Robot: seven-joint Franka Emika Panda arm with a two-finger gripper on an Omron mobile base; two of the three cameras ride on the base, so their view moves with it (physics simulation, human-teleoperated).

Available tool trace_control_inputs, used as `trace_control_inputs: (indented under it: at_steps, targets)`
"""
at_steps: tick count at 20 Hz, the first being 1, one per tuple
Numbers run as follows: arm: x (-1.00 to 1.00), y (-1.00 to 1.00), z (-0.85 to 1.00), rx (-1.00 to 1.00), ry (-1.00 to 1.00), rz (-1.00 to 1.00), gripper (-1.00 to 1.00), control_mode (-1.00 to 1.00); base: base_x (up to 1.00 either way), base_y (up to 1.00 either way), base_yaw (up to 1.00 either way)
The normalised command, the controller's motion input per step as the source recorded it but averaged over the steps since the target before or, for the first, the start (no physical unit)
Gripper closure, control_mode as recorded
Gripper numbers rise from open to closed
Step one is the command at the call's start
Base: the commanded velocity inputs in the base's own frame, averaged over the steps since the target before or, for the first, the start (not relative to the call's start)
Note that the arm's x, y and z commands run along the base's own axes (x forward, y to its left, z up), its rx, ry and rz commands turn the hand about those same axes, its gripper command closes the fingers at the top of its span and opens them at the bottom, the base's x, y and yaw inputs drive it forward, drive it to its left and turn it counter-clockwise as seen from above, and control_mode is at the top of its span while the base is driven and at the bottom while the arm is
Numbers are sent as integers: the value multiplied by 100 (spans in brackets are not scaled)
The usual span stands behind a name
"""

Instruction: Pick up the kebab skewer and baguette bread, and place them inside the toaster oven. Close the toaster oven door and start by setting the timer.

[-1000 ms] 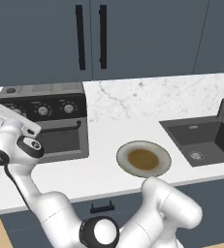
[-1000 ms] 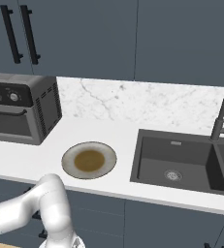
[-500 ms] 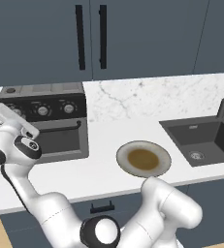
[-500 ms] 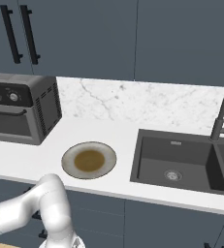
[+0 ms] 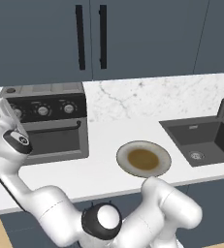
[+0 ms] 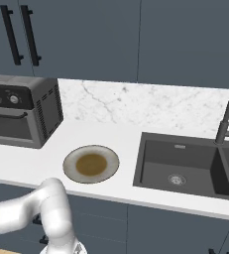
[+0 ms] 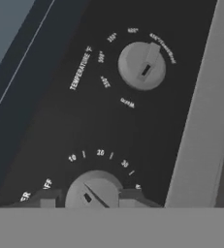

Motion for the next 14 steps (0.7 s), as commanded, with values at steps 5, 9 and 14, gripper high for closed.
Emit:
trace_control_inputs:
  at_steps: [5, 9, 14]
  targets:
    - [-1, 17, 0, 63, -3, -14, 100, -100, 0, 0, 0]
    - [-24, 0, -4, 56, 0, -13, 100, -100, 0, 0, 0]
    - [-52, 0, -16, 51, -2, -11, 100, -100, 0, 0, 0]
